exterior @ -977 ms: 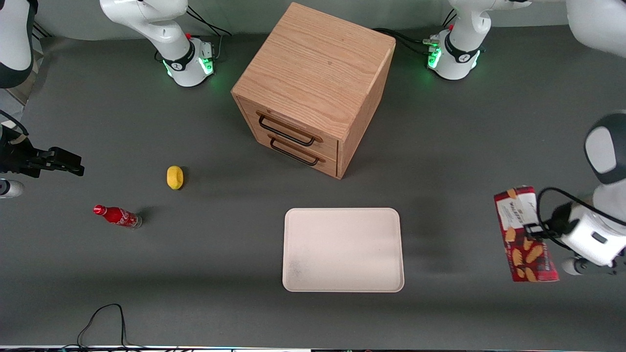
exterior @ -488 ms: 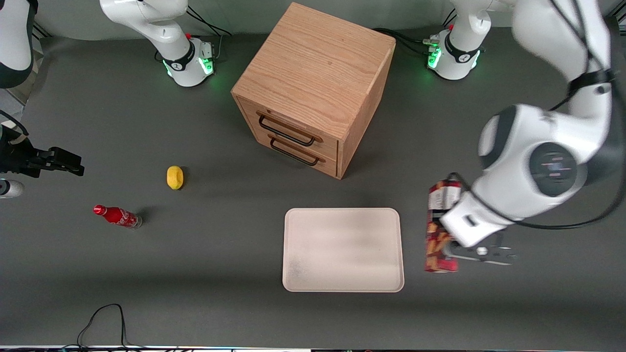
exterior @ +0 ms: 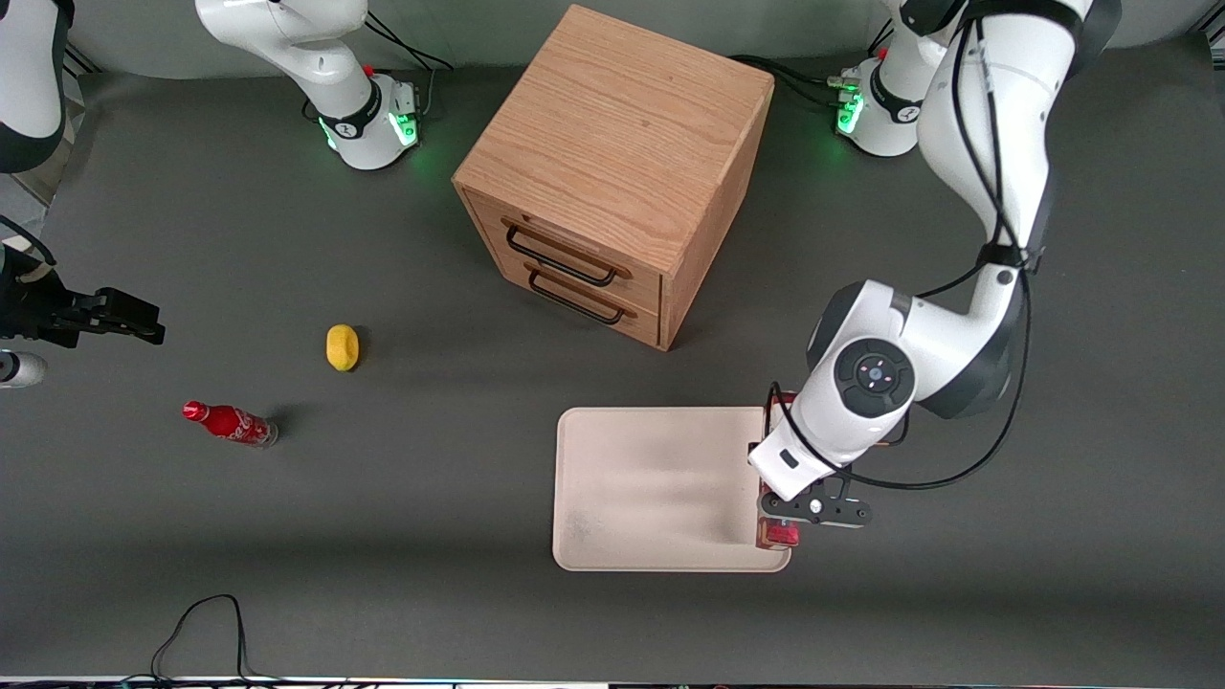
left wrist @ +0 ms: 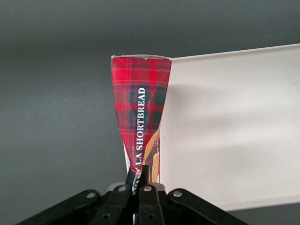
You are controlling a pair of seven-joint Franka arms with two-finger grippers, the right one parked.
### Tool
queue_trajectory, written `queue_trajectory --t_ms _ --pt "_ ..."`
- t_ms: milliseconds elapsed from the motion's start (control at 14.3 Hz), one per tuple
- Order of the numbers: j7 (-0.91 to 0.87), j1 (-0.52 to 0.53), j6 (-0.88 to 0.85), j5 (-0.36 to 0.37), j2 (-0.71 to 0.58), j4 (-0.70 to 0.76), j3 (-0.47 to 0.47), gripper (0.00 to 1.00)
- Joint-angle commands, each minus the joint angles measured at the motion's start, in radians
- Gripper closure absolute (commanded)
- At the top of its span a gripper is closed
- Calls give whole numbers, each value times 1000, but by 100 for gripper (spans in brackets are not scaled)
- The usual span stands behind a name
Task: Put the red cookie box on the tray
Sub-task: 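Lower the red box onto the tray's edge and open the left gripper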
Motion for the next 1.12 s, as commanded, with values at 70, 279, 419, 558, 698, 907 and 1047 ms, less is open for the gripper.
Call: queue_trajectory --t_ms 70,279,419,558,698,907,1047 --pt "-101 3 121 19 12 -74 -2 100" --pt "-119 3 126 8 29 -83 -1 100" --pt "-121 6 129 4 29 -82 1 49" --pt "-121 7 127 5 17 -82 1 0" --pt "-116 15 109 4 -26 -83 4 0" --pt "-99 41 22 4 -192 -152 22 0" --pt "-58 90 -40 -7 -314 -218 30 0"
